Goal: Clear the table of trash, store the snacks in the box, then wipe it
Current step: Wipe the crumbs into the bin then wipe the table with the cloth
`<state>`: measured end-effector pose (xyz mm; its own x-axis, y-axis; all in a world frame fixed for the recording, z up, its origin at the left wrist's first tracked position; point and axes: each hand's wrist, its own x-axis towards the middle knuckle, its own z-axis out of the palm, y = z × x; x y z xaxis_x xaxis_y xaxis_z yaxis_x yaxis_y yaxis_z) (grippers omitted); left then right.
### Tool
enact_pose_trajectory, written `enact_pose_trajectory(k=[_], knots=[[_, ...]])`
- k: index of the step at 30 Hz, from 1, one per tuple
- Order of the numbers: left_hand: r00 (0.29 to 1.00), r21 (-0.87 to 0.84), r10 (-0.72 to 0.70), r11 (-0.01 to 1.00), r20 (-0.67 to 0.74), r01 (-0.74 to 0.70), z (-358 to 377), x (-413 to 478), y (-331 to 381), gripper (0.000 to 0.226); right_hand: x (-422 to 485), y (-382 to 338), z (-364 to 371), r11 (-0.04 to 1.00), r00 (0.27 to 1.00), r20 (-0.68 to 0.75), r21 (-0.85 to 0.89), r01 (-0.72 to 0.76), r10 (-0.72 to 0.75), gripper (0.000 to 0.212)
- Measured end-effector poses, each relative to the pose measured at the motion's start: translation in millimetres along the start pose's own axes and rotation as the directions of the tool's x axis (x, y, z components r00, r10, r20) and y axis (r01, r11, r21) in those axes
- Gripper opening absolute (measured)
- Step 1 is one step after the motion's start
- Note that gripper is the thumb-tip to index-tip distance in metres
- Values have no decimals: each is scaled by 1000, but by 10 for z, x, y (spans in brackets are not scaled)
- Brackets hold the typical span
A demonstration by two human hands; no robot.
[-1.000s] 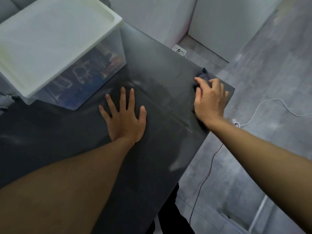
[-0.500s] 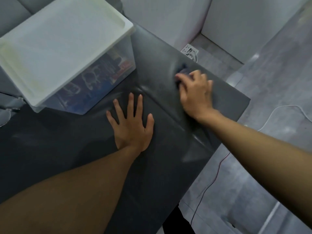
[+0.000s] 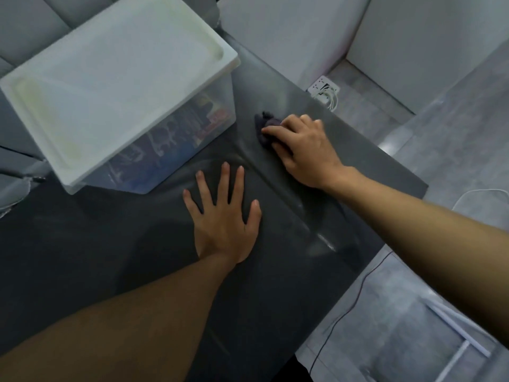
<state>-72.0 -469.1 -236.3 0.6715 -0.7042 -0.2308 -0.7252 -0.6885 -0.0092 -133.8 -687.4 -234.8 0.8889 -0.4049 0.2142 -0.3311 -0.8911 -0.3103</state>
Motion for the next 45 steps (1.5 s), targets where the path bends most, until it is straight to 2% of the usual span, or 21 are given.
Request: enact_pose_trajectory(k=[1, 2, 5, 6, 7, 9, 11, 13, 16, 17, 19, 21, 23, 26, 27, 31, 32, 37, 42, 43, 45], knots=[[1000, 3, 1, 1000, 9, -1, -5, 0, -1, 71, 59, 81, -15, 999, 999, 8, -27, 33, -33, 35], [1000, 4, 2, 1000, 16, -2, -7, 1, -4, 71, 146, 168, -7, 999, 1000, -23, -49, -20, 19, 35], [1000, -8, 10, 1000, 14, -10, -9, 6, -11, 71, 442, 303, 8, 920, 912, -126, 10, -391, 389, 36], [1000, -11, 13, 1000, 11, -13, -11, 9, -11, 71, 497, 269, 25, 915, 907, -124, 34, -402, 403, 34], [1000, -8, 16, 1000, 9, -16, -18, 10, -10, 71, 523, 216, 46, 946, 939, -112, 44, -321, 324, 32], [1000, 2, 26, 1000, 8, -26, -23, 13, -9, 71, 509, 177, 85, 999, 998, -67, 53, -9, 13, 28], [999, 1, 38, 999, 6, -38, -22, 11, -15, 71, 559, 296, 92, 983, 984, -10, 54, 178, -177, 28], [999, -5, 45, 999, 7, -45, -25, 11, -17, 71, 748, 434, 100, 997, 997, -39, 32, 73, -72, 31], [999, -8, 40, 999, 19, -40, -25, 17, -21, 71, 1051, 460, 118, 958, 951, -124, 85, -274, 283, 33], [999, -6, 36, 999, 24, -36, -28, 22, -21, 72, 1102, 409, 148, 962, 959, -109, 107, -252, 263, 33], [999, 2, 31, 1000, 38, -32, -36, 31, -20, 72, 1127, 305, 197, 990, 999, -45, 140, -20, 27, 33], [998, 10, 31, 999, 47, -31, -36, 31, -22, 72, 1169, 325, 194, 976, 987, 43, 161, 147, -156, 34], [998, 9, 31, 999, 53, -32, -36, 34, -25, 72, 1297, 363, 162, 990, 992, 75, 101, 98, -106, 37], [998, 0, 30, 1000, 58, -31, -34, 35, -27, 72, 1487, 269, 192, 978, 980, 2, 66, -198, 199, 38], [998, -2, 31, 1000, 56, -31, -35, 33, -28, 72, 1516, 192, 216, 973, 976, -7, 84, -215, 216, 38], [998, -11, 34, 999, 55, -34, -39, 29, -30, 72, 1465, 117, 275, 980, 987, 92, 160, 115, -131, 36], [998, -7, 33, 999, 58, -33, -40, 32, -30, 72, 1471, 177, 254, 978, 982, 110, 158, 138, -157, 37], [998, 1, 34, 999, 60, -35, -35, 34, -31, 72, 1378, 219, 189, 969, 980, -13, 151, -197, 201, 39], [998, 12, 35, 999, 46, -36, -14, 24, -36, 72, 714, 50, 181, 981, 997, -28, 177, 78, -74, 37], [998, 12, 38, 999, 43, -39, -10, 21, -37, 72, 639, 123, 149, 984, 995, -25, 150, 97, -95, 36], [998, 14, 41, 999, 39, -42, -5, 15, -37, 72, 565, 254, 74, 992, 998, -68, 125, -1, 10, 35]])
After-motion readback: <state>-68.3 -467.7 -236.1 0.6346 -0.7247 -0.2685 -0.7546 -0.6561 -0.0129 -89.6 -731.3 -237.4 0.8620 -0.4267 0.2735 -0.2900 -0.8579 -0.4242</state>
